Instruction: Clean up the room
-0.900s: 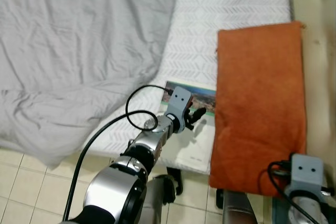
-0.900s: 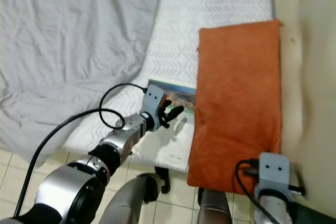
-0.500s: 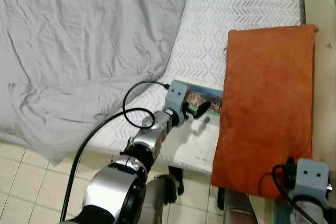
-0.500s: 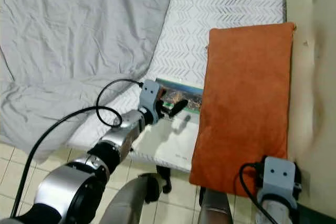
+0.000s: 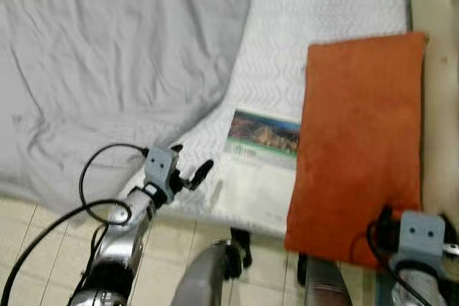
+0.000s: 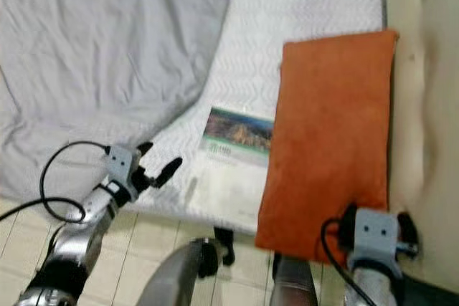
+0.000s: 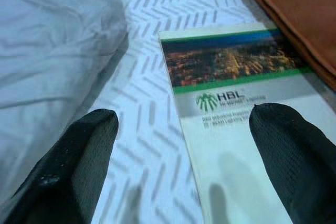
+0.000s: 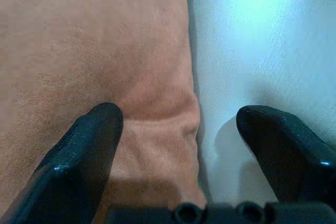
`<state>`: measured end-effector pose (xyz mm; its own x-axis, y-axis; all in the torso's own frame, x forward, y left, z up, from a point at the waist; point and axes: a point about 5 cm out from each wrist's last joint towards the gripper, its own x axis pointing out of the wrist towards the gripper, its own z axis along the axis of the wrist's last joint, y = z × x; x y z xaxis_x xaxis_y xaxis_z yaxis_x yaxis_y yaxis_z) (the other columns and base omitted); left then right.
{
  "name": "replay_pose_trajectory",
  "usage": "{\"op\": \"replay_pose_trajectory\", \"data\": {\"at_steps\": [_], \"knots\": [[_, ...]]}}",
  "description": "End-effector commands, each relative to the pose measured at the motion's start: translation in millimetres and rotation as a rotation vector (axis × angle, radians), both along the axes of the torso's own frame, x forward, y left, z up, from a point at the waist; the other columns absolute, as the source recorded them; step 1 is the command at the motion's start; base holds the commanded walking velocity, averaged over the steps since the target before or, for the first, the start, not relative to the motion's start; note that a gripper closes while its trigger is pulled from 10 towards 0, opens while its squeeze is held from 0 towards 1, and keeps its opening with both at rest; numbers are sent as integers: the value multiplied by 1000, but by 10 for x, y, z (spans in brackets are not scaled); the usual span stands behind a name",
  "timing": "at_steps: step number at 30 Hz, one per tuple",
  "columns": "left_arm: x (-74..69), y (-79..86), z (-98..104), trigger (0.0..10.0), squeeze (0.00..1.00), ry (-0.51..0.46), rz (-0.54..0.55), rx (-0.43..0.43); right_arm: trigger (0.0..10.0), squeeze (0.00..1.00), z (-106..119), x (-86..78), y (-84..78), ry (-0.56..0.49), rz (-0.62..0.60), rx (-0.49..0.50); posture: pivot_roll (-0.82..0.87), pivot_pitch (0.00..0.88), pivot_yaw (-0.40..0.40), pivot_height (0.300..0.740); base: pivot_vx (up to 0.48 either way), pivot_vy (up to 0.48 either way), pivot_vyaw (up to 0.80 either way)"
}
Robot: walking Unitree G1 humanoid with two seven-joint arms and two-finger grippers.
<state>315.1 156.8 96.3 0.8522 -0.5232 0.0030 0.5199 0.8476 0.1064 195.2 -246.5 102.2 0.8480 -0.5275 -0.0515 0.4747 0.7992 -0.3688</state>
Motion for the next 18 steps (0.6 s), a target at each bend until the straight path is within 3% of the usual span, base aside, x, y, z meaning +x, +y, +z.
{"op": "replay_pose_trajectory", "data": {"at_steps": [1,9,13,16,17,18], "knots": [[-99,53,-59,10000,1000,22,-2,32,10000,1000,274,-40,-199,-113,-87,-150,-179,368,128,740,0,0,0],[-364,196,-161,10000,1000,53,93,62,10000,1000,477,142,-255,-209,-71,-238,-161,209,113,740,0,0,0],[-362,172,-189,10000,1000,65,119,52,10000,1000,429,253,-251,-227,-73,-179,-156,138,108,740,0,0,0],[-363,141,-182,10000,1000,63,164,18,10000,1000,435,347,-119,-268,0,-108,-151,69,100,740,0,0,0],[-413,169,-165,10000,1000,57,235,-9,10000,1000,437,326,-15,-287,57,-45,-151,56,97,740,0,0,0],[-413,169,-165,10000,1000,57,235,-9,10000,1000,437,326,-15,-287,57,-45,-151,56,97,740,0,0,0]]}}
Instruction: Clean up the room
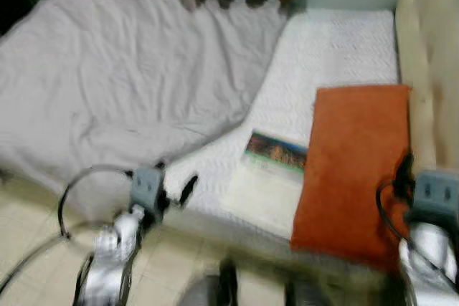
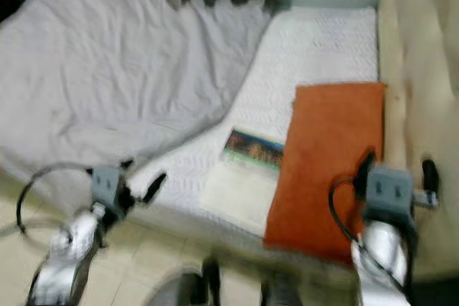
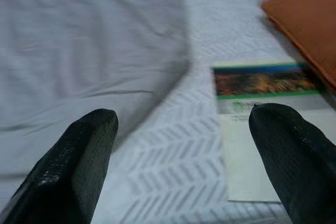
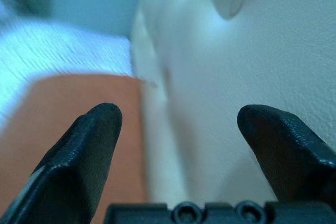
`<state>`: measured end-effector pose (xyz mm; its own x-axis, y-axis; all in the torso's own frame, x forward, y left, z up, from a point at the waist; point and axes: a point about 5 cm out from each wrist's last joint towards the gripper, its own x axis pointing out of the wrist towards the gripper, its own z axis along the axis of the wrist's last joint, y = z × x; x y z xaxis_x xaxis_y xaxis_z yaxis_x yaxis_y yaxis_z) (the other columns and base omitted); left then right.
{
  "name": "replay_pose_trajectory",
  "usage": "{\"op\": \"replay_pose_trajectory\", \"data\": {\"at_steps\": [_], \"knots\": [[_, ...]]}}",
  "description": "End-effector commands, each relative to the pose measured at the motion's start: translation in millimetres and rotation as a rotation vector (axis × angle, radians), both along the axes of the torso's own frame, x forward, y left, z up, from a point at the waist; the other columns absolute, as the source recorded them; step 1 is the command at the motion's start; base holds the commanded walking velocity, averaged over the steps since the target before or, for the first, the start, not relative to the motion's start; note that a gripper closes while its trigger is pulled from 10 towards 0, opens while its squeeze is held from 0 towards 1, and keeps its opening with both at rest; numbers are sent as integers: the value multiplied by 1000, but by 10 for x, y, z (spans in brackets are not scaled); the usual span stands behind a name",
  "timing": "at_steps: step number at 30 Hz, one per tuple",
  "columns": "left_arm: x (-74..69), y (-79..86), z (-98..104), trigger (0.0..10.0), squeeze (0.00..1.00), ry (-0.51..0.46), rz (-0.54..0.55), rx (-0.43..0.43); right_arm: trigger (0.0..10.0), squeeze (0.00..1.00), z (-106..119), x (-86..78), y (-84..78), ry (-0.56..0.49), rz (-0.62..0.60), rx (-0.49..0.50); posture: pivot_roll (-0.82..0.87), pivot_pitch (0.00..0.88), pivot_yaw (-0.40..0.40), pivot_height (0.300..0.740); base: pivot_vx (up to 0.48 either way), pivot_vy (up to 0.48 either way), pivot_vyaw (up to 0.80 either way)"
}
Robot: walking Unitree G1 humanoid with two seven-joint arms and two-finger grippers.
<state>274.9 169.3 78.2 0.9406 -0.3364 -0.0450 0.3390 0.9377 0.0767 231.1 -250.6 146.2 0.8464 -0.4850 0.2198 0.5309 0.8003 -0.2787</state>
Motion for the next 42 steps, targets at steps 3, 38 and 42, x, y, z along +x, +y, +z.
{"op": "replay_pose_trajectory", "data": {"at_steps": [3,38,42], "knots": [[-56,82,-20,10000,1000,20,137,-49,10000,1000,-142,-88,108,33,118,113,-147,6,77,740,0,0,0],[-10,-173,-286,10000,0,114,77,-45,10000,0,-917,-143,171,283,282,219,-121,0,37,740,-7,312,-206],[33,-158,-228,10000,0,87,107,-56,10000,0,-899,-3,193,277,306,224,-114,0,30,740,0,464,-600]]}}
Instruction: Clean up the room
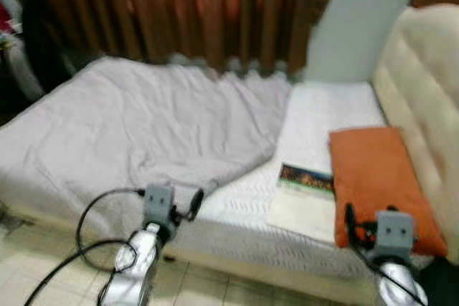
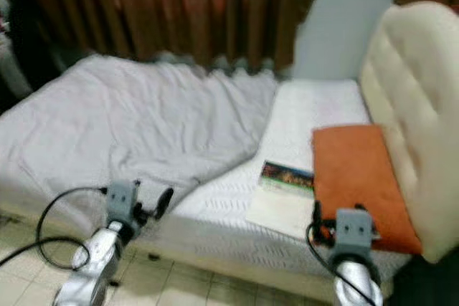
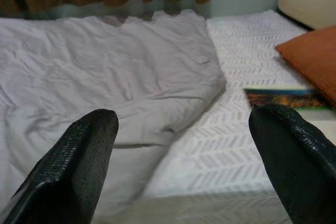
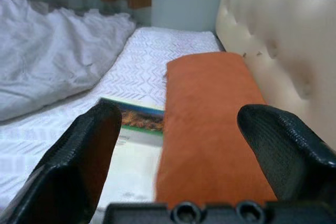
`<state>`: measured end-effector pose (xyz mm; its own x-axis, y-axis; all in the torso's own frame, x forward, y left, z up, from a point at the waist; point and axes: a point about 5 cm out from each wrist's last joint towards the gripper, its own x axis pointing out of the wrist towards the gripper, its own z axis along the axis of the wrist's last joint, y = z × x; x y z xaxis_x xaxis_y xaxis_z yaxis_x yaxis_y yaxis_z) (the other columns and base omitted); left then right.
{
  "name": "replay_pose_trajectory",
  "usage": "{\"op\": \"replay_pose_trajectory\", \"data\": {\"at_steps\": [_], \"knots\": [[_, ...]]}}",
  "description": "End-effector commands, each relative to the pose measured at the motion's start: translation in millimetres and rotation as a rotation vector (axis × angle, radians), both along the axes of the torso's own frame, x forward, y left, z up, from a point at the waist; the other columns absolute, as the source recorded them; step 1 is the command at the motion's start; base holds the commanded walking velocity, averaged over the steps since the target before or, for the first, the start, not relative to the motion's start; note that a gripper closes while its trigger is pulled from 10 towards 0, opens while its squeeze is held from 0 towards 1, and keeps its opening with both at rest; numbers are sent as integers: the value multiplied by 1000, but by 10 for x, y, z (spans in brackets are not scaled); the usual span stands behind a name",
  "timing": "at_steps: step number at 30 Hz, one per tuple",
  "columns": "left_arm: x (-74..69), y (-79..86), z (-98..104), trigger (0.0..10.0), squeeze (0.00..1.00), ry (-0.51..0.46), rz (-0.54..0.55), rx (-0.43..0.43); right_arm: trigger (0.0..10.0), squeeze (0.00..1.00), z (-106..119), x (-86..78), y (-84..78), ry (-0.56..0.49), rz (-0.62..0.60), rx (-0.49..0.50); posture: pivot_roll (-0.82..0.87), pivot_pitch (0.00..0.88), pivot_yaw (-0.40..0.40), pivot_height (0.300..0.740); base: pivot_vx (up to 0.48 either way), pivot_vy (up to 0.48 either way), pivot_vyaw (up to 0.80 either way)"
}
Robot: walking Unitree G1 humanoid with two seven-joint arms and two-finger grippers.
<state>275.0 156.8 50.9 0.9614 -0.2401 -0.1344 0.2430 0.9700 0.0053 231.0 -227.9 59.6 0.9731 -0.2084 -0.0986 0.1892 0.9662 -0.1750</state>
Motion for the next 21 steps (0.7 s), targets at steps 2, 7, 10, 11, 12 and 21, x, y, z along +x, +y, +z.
{"op": "replay_pose_trajectory", "data": {"at_steps": [2,7,10,11,12,21], "knots": [[12,-29,37,10000,0,-23,20,-13,10000,0,-22,20,-41,13,-6,5,-108,0,27,740,0,467,0],[-126,44,130,10000,0,-97,62,-5,10000,0,64,-43,-17,-62,28,112,-96,0,19,740,0,475,0],[-263,66,216,10000,0,-130,61,1,10000,0,75,-126,40,-68,70,125,-94,0,15,740,0,477,0],[-284,65,233,10000,0,-133,56,3,10000,0,50,-139,60,-58,80,125,-87,0,14,740,0,480,0],[-284,65,233,10000,0,-133,56,3,10000,0,50,-139,60,-58,80,125,-87,0,14,740,0,480,0],[-87,142,210,10000,0,-66,109,-4,10000,0,4,62,170,-32,133,134,-66,0,10,740,0,480,-311]]}}
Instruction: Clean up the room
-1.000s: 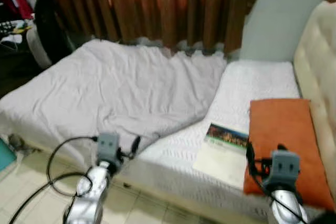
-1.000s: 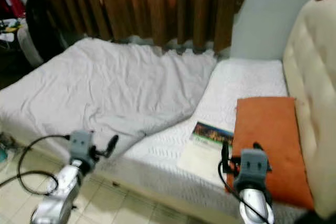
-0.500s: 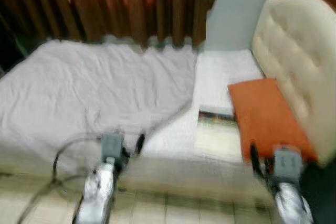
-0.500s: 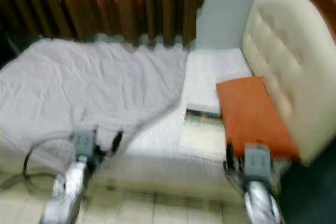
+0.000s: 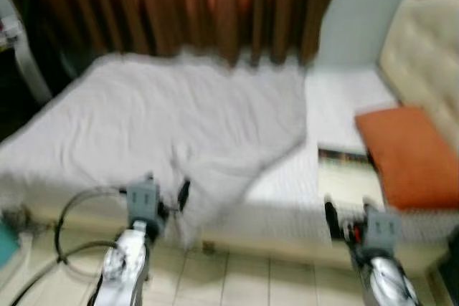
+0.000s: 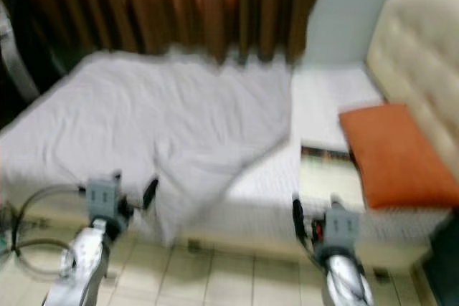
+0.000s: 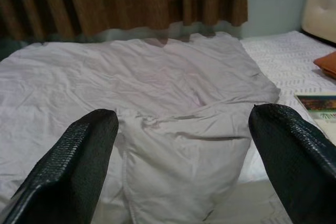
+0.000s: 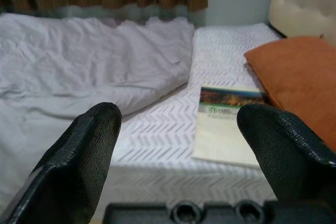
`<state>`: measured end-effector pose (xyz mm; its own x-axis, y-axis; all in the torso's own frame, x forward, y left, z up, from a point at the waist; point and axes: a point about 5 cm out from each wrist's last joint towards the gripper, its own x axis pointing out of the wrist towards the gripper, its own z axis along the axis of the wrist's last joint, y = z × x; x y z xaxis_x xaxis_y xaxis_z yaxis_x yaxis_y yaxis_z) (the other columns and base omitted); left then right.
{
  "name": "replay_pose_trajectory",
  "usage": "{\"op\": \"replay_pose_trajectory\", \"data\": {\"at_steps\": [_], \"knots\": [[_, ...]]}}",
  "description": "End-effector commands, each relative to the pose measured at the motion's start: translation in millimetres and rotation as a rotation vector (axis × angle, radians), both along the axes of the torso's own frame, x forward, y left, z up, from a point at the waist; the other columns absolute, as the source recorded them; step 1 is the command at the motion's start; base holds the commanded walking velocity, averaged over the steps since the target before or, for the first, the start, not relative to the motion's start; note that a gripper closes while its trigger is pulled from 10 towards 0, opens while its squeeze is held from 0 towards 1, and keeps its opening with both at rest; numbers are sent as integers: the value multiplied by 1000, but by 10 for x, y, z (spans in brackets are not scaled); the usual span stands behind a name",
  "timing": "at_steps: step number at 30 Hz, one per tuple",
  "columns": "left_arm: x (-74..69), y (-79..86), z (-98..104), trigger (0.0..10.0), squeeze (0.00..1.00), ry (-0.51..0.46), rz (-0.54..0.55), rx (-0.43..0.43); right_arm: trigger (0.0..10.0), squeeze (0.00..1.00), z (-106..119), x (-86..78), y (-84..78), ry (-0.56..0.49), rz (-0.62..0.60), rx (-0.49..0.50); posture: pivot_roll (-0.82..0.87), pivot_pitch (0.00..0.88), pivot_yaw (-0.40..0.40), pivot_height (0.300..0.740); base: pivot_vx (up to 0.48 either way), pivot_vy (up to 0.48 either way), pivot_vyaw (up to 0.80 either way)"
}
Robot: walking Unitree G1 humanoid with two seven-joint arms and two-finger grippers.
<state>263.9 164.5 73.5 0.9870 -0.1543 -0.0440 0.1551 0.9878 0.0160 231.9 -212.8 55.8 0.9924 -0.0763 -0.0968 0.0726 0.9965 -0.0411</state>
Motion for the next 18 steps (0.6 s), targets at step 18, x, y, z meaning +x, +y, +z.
{"op": "replay_pose_trajectory", "data": {"at_steps": [18], "knots": [[174,26,3,10000,0,49,57,76,10000,0,54,238,131,-13,71,1,-68,2,19,740,292,53,-133]]}}
